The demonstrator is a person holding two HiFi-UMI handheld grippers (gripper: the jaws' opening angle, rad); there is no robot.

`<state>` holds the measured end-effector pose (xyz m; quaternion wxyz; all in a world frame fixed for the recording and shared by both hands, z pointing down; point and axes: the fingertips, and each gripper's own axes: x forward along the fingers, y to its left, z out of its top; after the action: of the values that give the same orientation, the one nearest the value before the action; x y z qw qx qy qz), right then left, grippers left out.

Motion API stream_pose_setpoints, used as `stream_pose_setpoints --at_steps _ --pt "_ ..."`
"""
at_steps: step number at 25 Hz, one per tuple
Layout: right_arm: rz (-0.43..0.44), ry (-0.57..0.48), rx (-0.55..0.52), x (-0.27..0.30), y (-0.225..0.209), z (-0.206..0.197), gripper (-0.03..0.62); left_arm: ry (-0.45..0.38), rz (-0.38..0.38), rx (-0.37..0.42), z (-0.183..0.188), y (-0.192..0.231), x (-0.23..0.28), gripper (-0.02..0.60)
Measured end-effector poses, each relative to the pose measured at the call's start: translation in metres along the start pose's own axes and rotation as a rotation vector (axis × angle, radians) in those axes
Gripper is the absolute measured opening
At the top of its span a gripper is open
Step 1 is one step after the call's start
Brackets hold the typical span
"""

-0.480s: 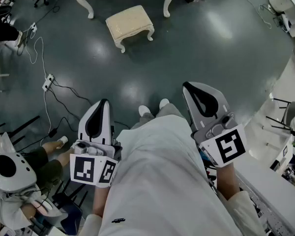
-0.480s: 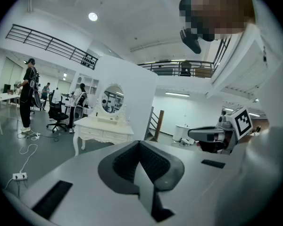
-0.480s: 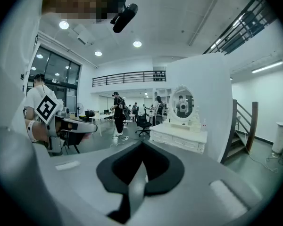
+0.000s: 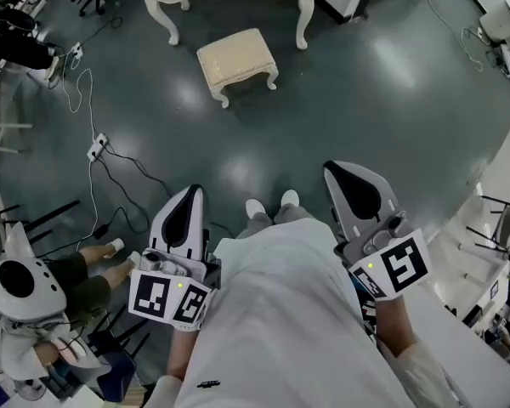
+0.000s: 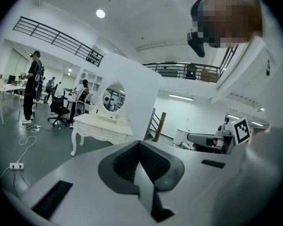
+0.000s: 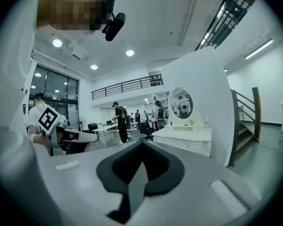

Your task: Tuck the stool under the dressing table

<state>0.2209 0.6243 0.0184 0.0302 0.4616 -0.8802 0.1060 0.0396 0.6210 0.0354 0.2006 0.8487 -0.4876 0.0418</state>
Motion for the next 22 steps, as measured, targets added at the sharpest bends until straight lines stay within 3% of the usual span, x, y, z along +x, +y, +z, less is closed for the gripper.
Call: stream_pose_setpoints --at_steps 5,11,22 --pt "0.022 -0.054 -0.037 -0.01 -0.018 0.011 -0.002 -0.012 0.063 0.03 0.009 -0.013 0.006 0.006" --pt "0.03 -0.089 -0.02 -0.026 -0.037 0.01 -0.002 0.007 0.12 0.027 -0.008 -0.029 0.016 0.006" --pt "-0.017 -0.121 -0.013 -0.036 -0.081 0.013 -0.002 0.038 0.07 0.07 0.0 -0.055 0.058 0.006"
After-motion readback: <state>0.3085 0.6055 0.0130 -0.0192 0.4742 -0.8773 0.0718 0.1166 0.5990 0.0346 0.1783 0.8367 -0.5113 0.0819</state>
